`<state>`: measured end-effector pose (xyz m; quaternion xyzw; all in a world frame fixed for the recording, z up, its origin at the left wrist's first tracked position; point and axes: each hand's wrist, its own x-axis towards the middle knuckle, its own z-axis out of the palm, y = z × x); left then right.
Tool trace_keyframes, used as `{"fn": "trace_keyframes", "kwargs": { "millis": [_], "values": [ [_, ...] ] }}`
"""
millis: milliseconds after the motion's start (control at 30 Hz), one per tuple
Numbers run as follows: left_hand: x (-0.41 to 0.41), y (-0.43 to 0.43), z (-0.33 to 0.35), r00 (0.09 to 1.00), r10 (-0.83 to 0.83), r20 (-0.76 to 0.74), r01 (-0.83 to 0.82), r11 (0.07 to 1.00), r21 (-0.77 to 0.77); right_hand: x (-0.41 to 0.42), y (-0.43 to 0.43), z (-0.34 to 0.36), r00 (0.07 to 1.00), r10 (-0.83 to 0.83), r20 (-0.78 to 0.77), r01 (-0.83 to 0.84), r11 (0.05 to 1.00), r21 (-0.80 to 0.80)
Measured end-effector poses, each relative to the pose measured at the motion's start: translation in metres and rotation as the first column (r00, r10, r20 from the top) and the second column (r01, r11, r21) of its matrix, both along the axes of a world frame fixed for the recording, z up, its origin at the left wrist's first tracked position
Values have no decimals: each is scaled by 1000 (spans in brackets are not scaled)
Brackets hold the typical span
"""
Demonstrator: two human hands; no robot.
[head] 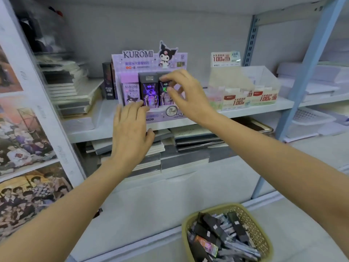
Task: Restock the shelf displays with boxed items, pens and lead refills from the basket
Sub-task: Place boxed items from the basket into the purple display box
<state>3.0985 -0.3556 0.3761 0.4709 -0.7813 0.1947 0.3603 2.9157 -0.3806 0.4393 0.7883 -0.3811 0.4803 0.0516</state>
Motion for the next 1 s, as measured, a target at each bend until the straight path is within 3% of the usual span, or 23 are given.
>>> {"fn": "trace_keyframes", "kwargs": {
  "millis": [100, 167, 233, 333, 400, 533, 667, 833, 1000],
  "values": [
    [-37, 16, -18, 989, -144, 29, 147, 985, -89, -37, 31, -45, 995, 88, 48, -92, 992, 87],
    [-70, 23, -45, 945, -309, 107, 304, 950, 66, -67, 44, -88, 998, 62, 10, -63, 973, 224],
    [-106, 24, -84, 859, -465, 213, 375, 856, 356, -102, 51, -139, 999, 7, -47, 13, 916, 401],
    [-141, 20, -153, 711, -654, 260, 274, 598, 753, -146, 60, -220, 988, -53, -146, 137, 737, 662],
    [-157, 19, -210, 671, -694, 260, 167, 483, 859, -172, 67, -277, 972, -73, -223, 221, 612, 759],
    [-166, 33, -320, 680, -670, 298, -21, 389, 921, -210, 94, -388, 945, -79, -318, 323, 379, 867],
    [-151, 36, -389, 618, -684, 388, -87, 431, 898, -218, 115, -463, 944, -16, -329, 326, 182, 928],
    [-149, 34, -409, 683, -640, 352, 59, 530, 846, -210, 114, -505, 932, 2, -362, 355, 180, 917],
    [-143, 19, -423, 681, -718, 145, 173, 349, 921, -212, 96, -505, 972, -104, -209, 229, 257, 939]
  ]
}}
